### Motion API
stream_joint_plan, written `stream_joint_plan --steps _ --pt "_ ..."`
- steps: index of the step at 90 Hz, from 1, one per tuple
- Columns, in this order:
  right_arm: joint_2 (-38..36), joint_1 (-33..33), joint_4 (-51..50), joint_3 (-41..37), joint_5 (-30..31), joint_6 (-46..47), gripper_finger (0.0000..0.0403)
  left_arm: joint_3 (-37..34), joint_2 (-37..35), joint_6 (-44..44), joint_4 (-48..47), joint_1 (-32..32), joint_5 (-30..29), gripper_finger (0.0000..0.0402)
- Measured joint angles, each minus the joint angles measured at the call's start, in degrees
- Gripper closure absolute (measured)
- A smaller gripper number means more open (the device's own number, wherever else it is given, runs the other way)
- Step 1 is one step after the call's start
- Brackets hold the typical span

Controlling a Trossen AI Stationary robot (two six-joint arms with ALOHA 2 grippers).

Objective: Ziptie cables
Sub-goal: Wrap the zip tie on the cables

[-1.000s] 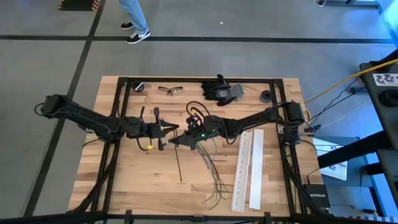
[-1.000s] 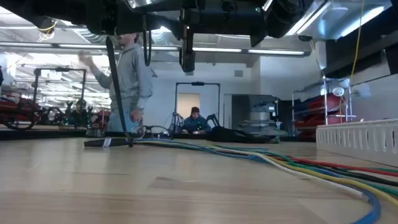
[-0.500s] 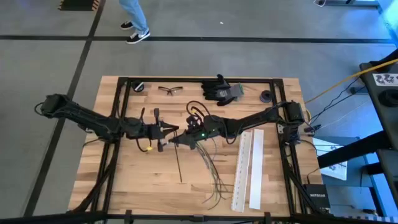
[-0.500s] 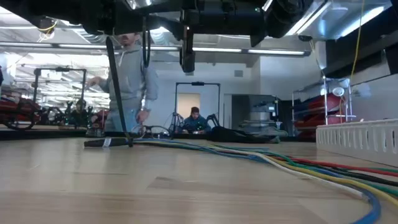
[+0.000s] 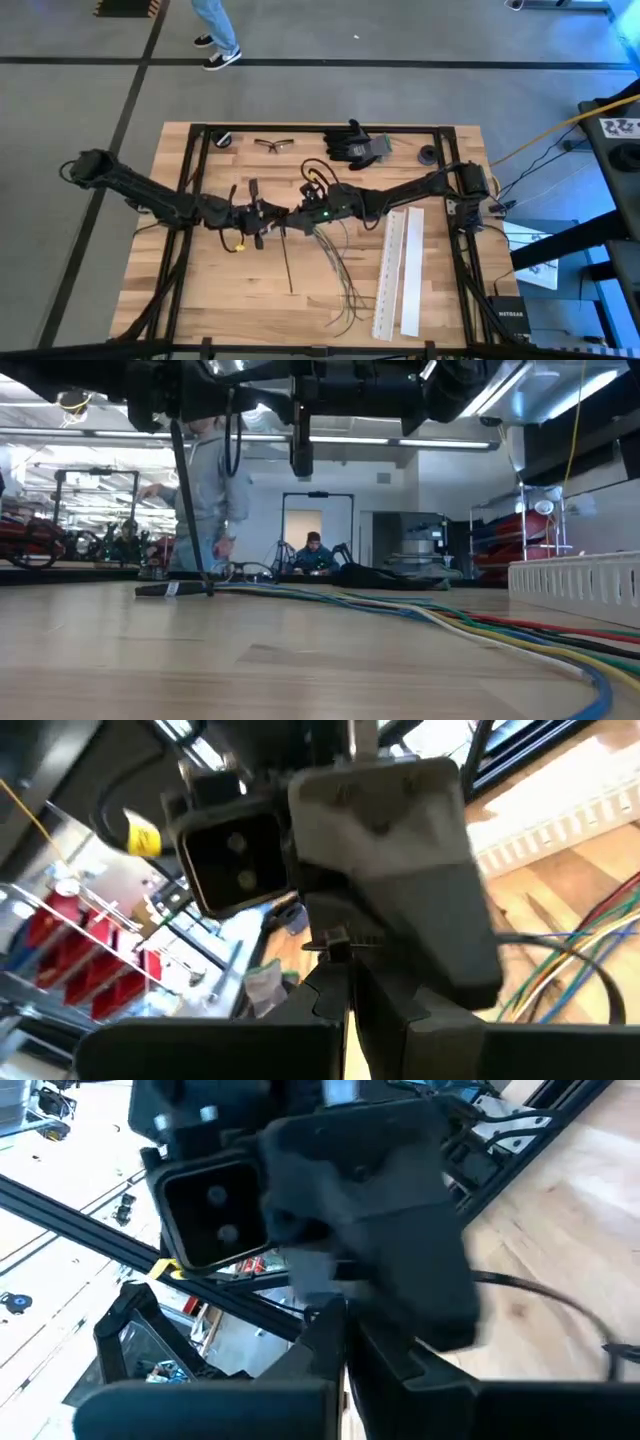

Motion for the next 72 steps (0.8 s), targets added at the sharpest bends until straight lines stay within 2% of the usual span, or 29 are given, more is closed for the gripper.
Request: stream_joint_plan --steps 48,64,72 --pt "0.2 -1.0 2.1 -0.1 -1.3 -1.1 0.0402 0.2 0.4 1.5 -1.6 -1.4 -1.8 0.0402" --pt "0.1 -1.3 -1.4 0.0 -2.5 -1.5 0.0399 0.0 0.4 0.4 -1.3 -0.1 -3.4 0.0402" --pt "0.0 -1.3 -1.5 0.1 -3.0 -5.8 0.0383 0.0 0.4 -1.3 -1.2 0.4 -3.6 0.0401"
